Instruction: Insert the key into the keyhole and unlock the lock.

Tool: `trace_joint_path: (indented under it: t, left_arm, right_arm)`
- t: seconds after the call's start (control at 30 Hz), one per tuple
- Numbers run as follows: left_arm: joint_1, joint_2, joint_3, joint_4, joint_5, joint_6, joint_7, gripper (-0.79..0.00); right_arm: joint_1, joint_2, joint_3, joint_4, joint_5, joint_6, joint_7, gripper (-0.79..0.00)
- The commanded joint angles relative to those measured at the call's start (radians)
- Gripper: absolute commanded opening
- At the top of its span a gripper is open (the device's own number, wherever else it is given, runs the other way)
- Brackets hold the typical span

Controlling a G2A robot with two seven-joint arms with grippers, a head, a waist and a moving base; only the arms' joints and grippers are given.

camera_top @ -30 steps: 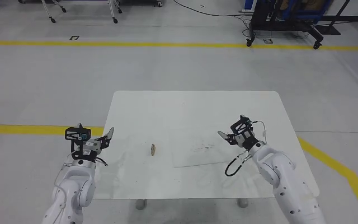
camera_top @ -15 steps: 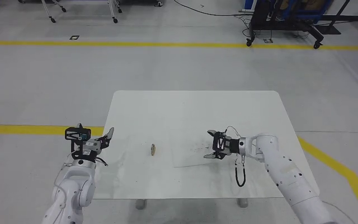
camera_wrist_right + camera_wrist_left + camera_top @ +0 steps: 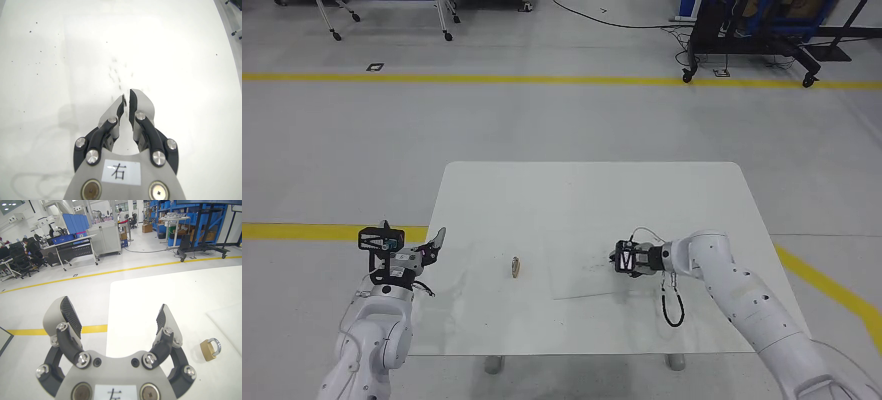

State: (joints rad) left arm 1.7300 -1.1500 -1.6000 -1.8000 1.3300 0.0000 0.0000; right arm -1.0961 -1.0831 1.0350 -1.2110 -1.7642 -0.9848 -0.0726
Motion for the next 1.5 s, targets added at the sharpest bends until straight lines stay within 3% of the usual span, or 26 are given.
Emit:
trace_joint_path:
  t: [0.0, 0.13, 0.23, 0.27, 0.3, 0.43, 0.7, 0.9, 1.27, 1.47]
  left_arm:
    - [0.0, 0.0, 0.0, 0.0, 0.0, 0.0, 0.0, 0.0]
    - [0.0, 0.0, 0.0, 0.0, 0.0, 0.0, 0.0, 0.0]
    - [0.0, 0.0, 0.0, 0.0, 0.0, 0.0, 0.0, 0.0]
    - [0.0, 0.0, 0.0, 0.0, 0.0, 0.0, 0.0, 0.0]
    - [0.0, 0.0, 0.0, 0.0, 0.0, 0.0, 0.0, 0.0]
    - [0.0, 0.0, 0.0, 0.0, 0.0, 0.0, 0.0, 0.0]
    - [0.0, 0.0, 0.0, 0.0, 0.0, 0.0, 0.0, 0.0]
    - [0.0, 0.0, 0.0, 0.0, 0.0, 0.0, 0.0, 0.0]
    - [0.0, 0.0, 0.0, 0.0, 0.0, 0.0, 0.0, 0.0]
    - [0.0, 0.0, 0.0, 0.0, 0.0, 0.0, 0.0, 0.0]
  right_arm:
    - [0.004, -0.002, -0.009, 0.001, -0.001, 0.003, 0.012, -0.68]
    - [0.015, -0.006, -0.027, 0.008, 0.002, 0.008, 0.032, -0.64]
    - [0.023, -0.008, -0.037, 0.015, 0.004, 0.012, 0.047, -0.683]
    - [0.025, -0.008, -0.04, 0.017, 0.006, 0.013, 0.051, -0.76]
    - [0.026, -0.009, -0.041, 0.018, 0.008, 0.015, 0.052, -0.785]
    - [0.02, -0.003, -0.03, 0.013, 0.013, 0.025, 0.029, -0.785]
    - [-0.044, 0.032, 0.044, -0.065, 0.002, 0.029, -0.095, -0.785]
    - [-0.099, 0.055, 0.121, -0.062, 0.12, -0.027, -0.289, -0.785]
    - [-0.102, 0.057, 0.116, -0.064, 0.137, -0.026, -0.316, -0.785]
    - [-0.08, 0.041, 0.016, -0.001, 0.342, -0.027, -0.446, -0.785]
